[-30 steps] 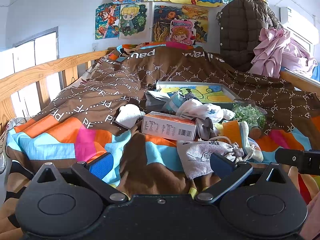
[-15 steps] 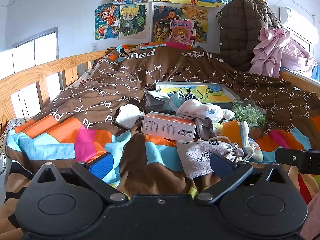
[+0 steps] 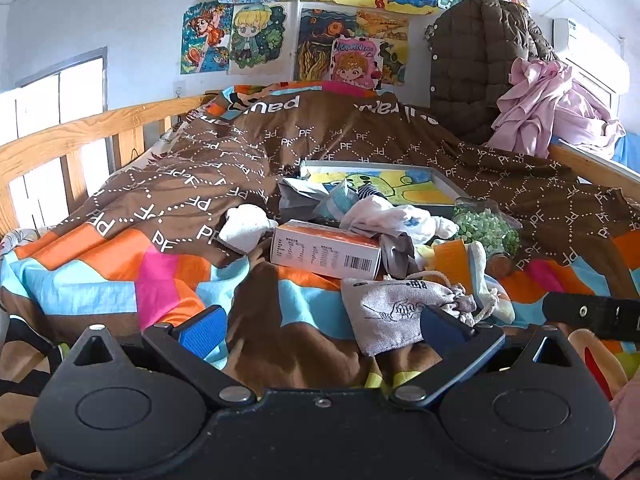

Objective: Organize soft objects

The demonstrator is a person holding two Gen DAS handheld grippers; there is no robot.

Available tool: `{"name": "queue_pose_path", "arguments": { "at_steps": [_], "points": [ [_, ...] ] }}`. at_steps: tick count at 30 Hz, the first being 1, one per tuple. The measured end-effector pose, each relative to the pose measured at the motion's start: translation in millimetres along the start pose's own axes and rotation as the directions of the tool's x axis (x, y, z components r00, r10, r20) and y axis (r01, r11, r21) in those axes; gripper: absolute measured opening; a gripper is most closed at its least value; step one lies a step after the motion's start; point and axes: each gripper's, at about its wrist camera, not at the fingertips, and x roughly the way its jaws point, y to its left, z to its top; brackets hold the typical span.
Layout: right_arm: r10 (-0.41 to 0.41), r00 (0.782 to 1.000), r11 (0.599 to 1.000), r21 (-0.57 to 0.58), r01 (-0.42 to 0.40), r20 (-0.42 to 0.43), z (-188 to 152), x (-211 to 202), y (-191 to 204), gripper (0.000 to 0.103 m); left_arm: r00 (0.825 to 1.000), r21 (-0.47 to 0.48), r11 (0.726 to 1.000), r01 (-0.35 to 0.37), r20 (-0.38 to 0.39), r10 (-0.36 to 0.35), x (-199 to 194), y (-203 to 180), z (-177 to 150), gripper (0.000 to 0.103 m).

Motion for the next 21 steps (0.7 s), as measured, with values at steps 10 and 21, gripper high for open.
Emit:
{"name": "queue_pose_path", "arguments": {
  "at_steps": [10,21],
  "points": [
    [0.028,1.000,0.988,0.150,-0.027,-0.007,21.1,3.8,-33.0,0.103,0.998,-0.015,0.998,0.060,0.027,-0.060,11.9,-2.4,7.2,0.102],
    [0.049,0.996,0.992,0.121,-0.041,-0.071,47.8,54.6,-45.1,0.103,0.978,0.100,0.973,0.206,-0.001,-0.207,71.7,-23.5,17.5,0.102]
  ]
}}
